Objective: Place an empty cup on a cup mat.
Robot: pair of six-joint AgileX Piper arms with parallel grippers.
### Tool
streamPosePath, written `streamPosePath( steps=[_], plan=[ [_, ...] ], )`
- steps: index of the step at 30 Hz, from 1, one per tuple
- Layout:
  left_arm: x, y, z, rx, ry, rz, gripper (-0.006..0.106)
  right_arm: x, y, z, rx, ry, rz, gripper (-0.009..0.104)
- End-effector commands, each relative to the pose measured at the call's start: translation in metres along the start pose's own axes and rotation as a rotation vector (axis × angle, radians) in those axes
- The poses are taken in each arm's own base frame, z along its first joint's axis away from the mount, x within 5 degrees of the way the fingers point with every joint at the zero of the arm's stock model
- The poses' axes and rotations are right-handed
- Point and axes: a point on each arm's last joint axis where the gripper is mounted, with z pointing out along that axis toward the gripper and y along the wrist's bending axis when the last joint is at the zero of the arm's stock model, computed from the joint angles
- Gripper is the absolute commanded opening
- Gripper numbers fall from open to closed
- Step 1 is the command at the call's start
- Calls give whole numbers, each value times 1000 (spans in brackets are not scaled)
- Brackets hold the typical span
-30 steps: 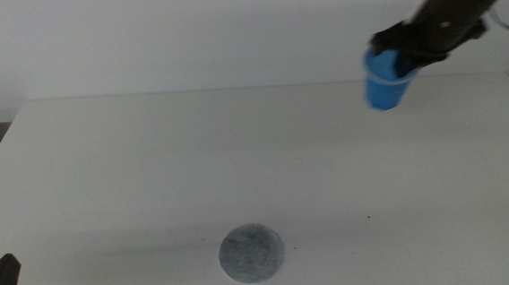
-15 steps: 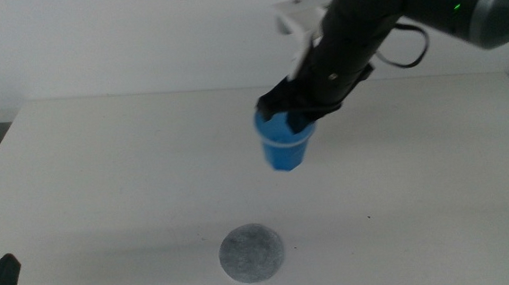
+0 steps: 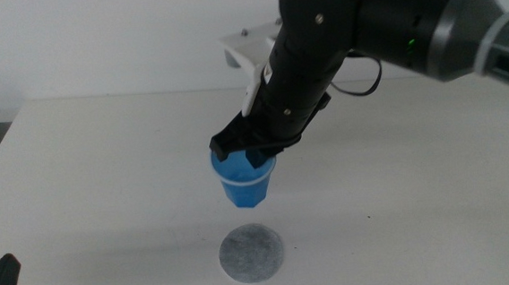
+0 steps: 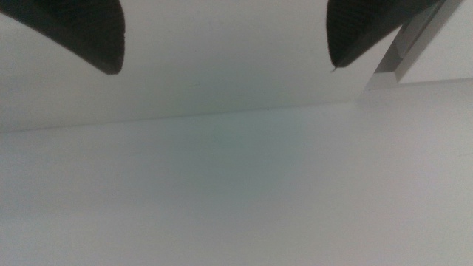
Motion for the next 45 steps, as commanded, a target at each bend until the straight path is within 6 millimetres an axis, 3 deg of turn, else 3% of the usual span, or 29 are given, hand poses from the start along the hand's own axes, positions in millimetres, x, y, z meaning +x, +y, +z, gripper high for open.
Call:
streamPosePath(
  steps=[1, 20, 34, 45],
  plan=[
    [-1, 0, 0, 2, -9, -5, 94, 0, 2, 9, 6, 17, -4, -2],
    [-1, 0, 0, 2, -9, -5, 94, 8, -3, 97, 11, 203, 18, -2],
    [-1, 0, 0, 2, -9, -5, 94, 9, -3, 108, 7, 213, 24, -2],
    [-1, 0, 0, 2, -9, -5, 94, 12, -3, 104, 16, 255, 20, 26]
  ],
)
